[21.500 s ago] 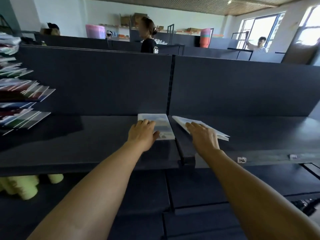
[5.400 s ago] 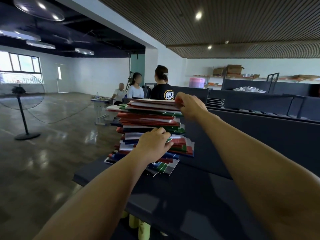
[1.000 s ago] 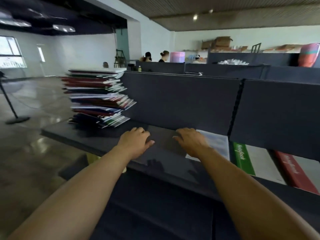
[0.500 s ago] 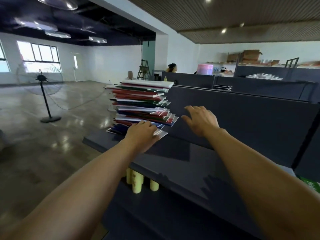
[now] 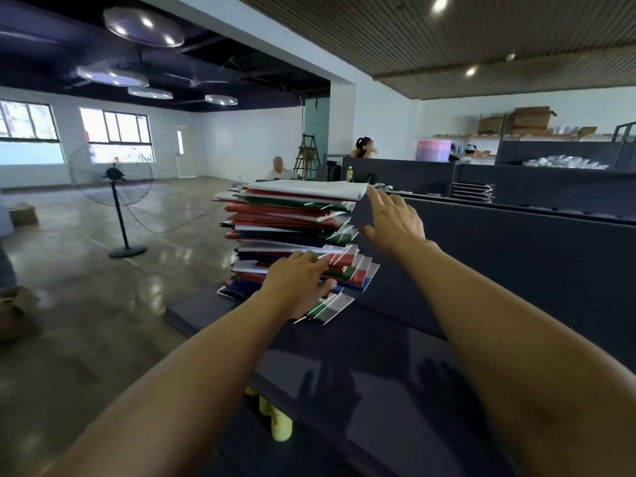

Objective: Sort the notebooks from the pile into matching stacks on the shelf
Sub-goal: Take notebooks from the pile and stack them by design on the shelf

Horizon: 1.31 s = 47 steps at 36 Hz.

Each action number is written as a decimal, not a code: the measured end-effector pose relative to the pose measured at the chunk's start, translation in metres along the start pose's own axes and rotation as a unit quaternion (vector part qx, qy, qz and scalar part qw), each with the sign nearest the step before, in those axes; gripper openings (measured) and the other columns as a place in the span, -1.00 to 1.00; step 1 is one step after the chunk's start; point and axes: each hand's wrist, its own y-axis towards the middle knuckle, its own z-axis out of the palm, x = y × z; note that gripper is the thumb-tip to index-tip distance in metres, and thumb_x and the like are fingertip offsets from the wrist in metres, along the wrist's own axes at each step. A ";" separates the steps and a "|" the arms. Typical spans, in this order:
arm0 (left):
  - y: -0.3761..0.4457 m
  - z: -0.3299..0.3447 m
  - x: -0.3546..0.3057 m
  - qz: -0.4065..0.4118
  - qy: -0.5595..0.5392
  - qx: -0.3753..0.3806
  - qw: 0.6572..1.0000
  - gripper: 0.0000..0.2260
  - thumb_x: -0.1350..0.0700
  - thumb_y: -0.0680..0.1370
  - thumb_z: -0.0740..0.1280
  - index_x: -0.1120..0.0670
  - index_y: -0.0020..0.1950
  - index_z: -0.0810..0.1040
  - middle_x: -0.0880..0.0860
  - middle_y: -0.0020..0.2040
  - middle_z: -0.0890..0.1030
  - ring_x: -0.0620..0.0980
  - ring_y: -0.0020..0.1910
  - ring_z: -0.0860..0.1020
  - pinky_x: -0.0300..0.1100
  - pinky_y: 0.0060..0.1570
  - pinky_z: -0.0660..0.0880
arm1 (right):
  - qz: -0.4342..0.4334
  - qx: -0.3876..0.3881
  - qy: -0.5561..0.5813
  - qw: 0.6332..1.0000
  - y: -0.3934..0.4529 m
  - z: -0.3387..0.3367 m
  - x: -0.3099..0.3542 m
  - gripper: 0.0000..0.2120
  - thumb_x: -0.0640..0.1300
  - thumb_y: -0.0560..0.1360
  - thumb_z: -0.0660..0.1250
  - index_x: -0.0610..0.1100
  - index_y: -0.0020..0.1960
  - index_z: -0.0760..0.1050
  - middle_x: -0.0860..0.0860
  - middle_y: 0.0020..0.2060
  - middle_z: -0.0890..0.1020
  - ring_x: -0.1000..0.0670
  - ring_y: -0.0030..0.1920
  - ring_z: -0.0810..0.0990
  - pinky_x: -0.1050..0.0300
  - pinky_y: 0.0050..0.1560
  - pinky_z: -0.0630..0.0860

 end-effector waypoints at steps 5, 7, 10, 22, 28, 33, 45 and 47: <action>0.016 0.006 0.005 0.004 0.002 0.002 1.000 -0.58 -0.16 0.64 0.04 0.04 0.37 0.41 0.03 0.27 0.46 0.03 0.27 0.41 -0.04 0.16 0.44 | 0.000 -0.028 0.002 1.000 0.026 0.007 0.001 -0.27 -0.22 0.55 0.26 -0.12 0.56 -0.09 -0.07 0.50 0.19 -0.16 0.48 0.17 -0.06 0.44 0.18; 0.021 0.008 0.007 0.009 0.003 -0.001 1.000 -0.58 -0.16 0.64 0.04 0.04 0.36 0.41 0.03 0.26 0.46 0.02 0.24 0.42 -0.05 0.14 0.45 | -0.012 -0.035 0.008 0.999 0.036 0.009 0.001 -0.29 -0.24 0.55 0.24 -0.09 0.57 -0.08 -0.05 0.50 0.21 -0.15 0.46 0.20 -0.06 0.43 0.17; 0.025 0.009 0.012 0.018 0.000 0.002 1.000 -0.59 -0.15 0.65 0.04 0.04 0.36 0.41 0.02 0.25 0.45 0.01 0.23 0.42 -0.07 0.12 0.45 | -0.040 -0.031 0.010 0.999 0.046 0.008 0.003 -0.30 -0.29 0.54 0.22 -0.02 0.57 -0.03 -0.02 0.51 0.21 -0.12 0.47 0.19 -0.04 0.45 0.13; 0.028 0.015 0.024 0.030 -0.019 -0.017 0.999 -0.61 -0.14 0.65 0.04 0.01 0.37 0.40 -0.01 0.24 0.44 -0.03 0.23 0.41 -0.10 0.10 0.46 | -0.079 -0.044 0.041 0.995 0.048 -0.007 0.007 -0.72 0.04 0.57 0.23 -0.07 0.18 0.53 -0.08 0.15 0.60 -0.15 0.16 0.50 0.02 0.11 0.37; 0.025 0.014 0.023 0.037 -0.025 -0.024 0.999 -0.61 -0.13 0.65 0.05 0.01 0.38 0.40 -0.01 0.24 0.46 -0.02 0.23 0.43 -0.08 0.14 0.47 | -0.132 -0.103 -0.026 0.986 0.035 -0.019 0.023 -0.92 -0.19 0.55 0.20 -0.16 0.02 0.33 -0.13 0.00 0.54 -0.14 0.00 0.49 0.08 -0.18 0.30; 0.017 0.015 0.019 0.050 -0.035 -0.035 0.998 -0.60 -0.13 0.65 0.05 0.01 0.38 0.41 -0.01 0.28 0.46 -0.01 0.26 0.43 -0.07 0.18 0.46 | -0.150 -0.153 -0.020 0.977 0.017 -0.023 0.027 -0.85 -0.20 0.59 0.11 -0.23 0.12 0.36 -0.14 -0.01 0.51 -0.13 -0.28 0.35 0.06 -0.32 0.22; 0.003 0.008 -0.014 0.108 -0.058 -0.040 0.992 -0.63 -0.11 0.65 0.07 0.01 0.37 0.43 -0.01 0.32 0.46 0.02 0.29 0.41 -0.07 0.15 0.45 | -0.151 -0.352 -0.039 0.923 -0.045 -0.031 0.013 -0.60 -0.33 0.38 0.33 -0.25 0.22 0.53 -0.09 -0.11 0.69 -0.13 -0.29 0.65 0.19 -0.52 0.42; 0.000 0.008 -0.022 0.124 -0.069 -0.037 0.989 -0.62 -0.11 0.65 0.08 0.01 0.37 0.43 -0.01 0.33 0.46 0.03 0.31 0.39 -0.07 0.15 0.43 | -0.121 -0.342 -0.019 0.932 -0.061 -0.030 0.008 -0.57 -0.37 0.36 0.39 -0.23 0.23 0.51 -0.08 -0.11 0.68 -0.14 -0.29 0.65 0.18 -0.51 0.41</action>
